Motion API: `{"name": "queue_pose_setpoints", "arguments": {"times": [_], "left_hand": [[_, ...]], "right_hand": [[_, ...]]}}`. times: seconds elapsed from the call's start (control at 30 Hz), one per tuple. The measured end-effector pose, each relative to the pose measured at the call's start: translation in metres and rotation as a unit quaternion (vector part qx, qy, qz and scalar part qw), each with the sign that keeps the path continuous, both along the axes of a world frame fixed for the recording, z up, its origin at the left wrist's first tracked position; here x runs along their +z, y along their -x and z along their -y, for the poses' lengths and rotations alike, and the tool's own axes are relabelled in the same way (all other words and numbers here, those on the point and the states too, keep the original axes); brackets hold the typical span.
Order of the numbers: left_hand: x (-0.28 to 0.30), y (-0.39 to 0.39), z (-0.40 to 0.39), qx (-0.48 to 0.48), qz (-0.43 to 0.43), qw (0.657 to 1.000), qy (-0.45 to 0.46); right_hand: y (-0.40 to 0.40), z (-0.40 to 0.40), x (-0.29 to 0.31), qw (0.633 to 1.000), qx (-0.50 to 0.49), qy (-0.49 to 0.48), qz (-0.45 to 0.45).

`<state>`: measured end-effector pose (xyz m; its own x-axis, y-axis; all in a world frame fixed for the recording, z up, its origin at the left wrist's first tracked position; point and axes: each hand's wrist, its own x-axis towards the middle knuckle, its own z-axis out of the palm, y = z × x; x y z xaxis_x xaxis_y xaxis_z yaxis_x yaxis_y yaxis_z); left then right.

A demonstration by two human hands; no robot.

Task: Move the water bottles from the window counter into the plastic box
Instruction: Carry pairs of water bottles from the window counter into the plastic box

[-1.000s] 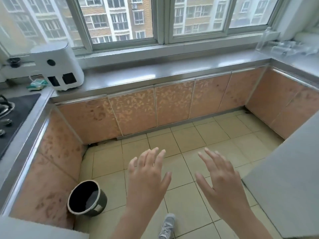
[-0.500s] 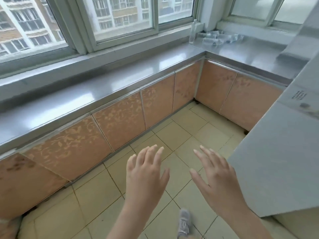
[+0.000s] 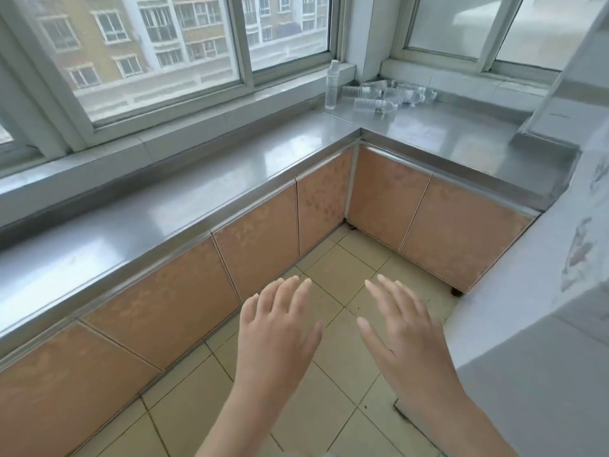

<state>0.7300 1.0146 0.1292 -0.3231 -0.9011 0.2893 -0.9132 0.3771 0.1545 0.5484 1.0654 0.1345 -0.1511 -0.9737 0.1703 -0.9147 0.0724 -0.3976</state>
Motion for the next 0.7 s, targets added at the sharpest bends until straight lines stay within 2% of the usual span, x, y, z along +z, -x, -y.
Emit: {"name": "queue_pose_setpoints", "arguments": {"times": [0.33,0.7], "left_hand": [[-0.011,0.071,0.205,-0.028,-0.005,0.999,-0.021],[-0.007,0.162,0.434,-0.117,0.017,0.993,-0.016]], "right_hand": [[0.066,0.189,-0.007,0.999,-0.034,-0.012,-0.001],[0.142,0.374,0.007,0.993,-0.117,-0.022,-0.001]]}}
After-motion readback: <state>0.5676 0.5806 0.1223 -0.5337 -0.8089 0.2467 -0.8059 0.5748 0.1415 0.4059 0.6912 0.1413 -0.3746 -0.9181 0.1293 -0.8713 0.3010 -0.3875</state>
